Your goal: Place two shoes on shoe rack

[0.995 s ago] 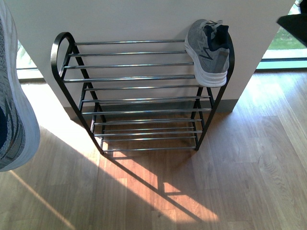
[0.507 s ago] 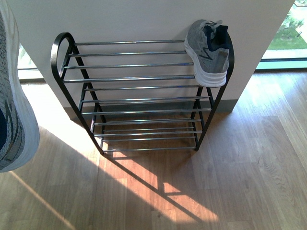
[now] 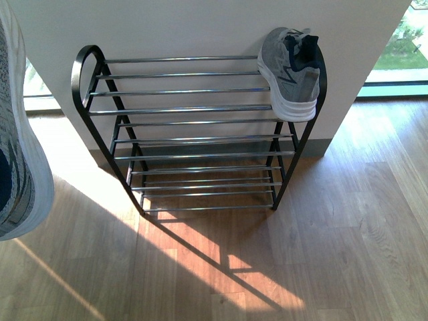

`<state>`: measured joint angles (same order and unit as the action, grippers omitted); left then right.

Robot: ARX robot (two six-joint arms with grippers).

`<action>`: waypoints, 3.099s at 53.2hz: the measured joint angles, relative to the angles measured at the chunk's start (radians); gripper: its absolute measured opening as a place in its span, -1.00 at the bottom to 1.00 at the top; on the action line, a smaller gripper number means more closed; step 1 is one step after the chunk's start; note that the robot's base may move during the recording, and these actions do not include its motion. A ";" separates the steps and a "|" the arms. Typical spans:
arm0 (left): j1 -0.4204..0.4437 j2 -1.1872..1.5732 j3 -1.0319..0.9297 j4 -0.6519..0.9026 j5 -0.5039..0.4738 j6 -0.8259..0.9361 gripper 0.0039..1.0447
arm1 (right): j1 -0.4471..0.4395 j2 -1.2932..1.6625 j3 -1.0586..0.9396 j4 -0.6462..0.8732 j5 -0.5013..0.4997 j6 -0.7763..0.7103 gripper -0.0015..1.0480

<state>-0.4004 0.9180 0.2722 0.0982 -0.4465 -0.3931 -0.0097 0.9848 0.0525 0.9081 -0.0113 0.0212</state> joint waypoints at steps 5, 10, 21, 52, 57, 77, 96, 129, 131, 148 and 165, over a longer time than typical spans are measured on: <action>0.000 0.000 0.000 0.000 0.000 0.000 -0.97 | 0.005 -0.069 -0.011 -0.049 0.005 -0.008 -0.69; 0.000 0.000 0.000 0.000 0.000 0.000 -0.97 | 0.005 -0.149 -0.023 -0.116 0.009 -0.016 -0.96; 0.000 0.000 0.000 0.000 0.000 0.000 -0.97 | 0.006 -0.303 -0.032 -0.248 0.010 -0.016 -0.97; 0.017 0.859 0.571 0.140 0.358 0.079 -0.97 | 0.006 -0.620 -0.033 -0.544 0.011 -0.016 -0.97; 0.000 1.021 0.752 0.084 0.410 0.025 -0.97 | 0.006 -0.669 -0.033 -0.591 0.011 -0.016 -0.97; -0.020 1.444 1.299 -0.141 0.509 -0.079 -0.97 | 0.006 -0.772 -0.033 -0.695 0.011 -0.016 -0.97; -0.019 1.701 1.702 -0.324 0.546 -0.069 -0.97 | 0.008 -0.976 -0.033 -0.905 0.012 -0.017 -0.97; -0.016 1.925 2.116 -0.518 0.566 0.005 -0.85 | 0.008 -0.979 -0.033 -0.907 0.011 -0.017 -0.97; -0.017 1.931 2.133 -0.525 0.557 0.013 -0.68 | 0.008 -0.979 -0.033 -0.907 0.011 -0.017 -0.97; -0.031 1.669 1.700 -0.204 0.475 0.003 0.62 | 0.008 -0.979 -0.033 -0.907 0.011 -0.017 -0.97; -0.044 1.128 1.003 0.201 0.134 0.203 0.83 | 0.008 -0.979 -0.033 -0.907 0.011 -0.017 -0.97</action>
<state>-0.4442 2.0457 1.2755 0.2993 -0.3130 -0.1905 -0.0017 0.0055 0.0196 0.0013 0.0002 0.0044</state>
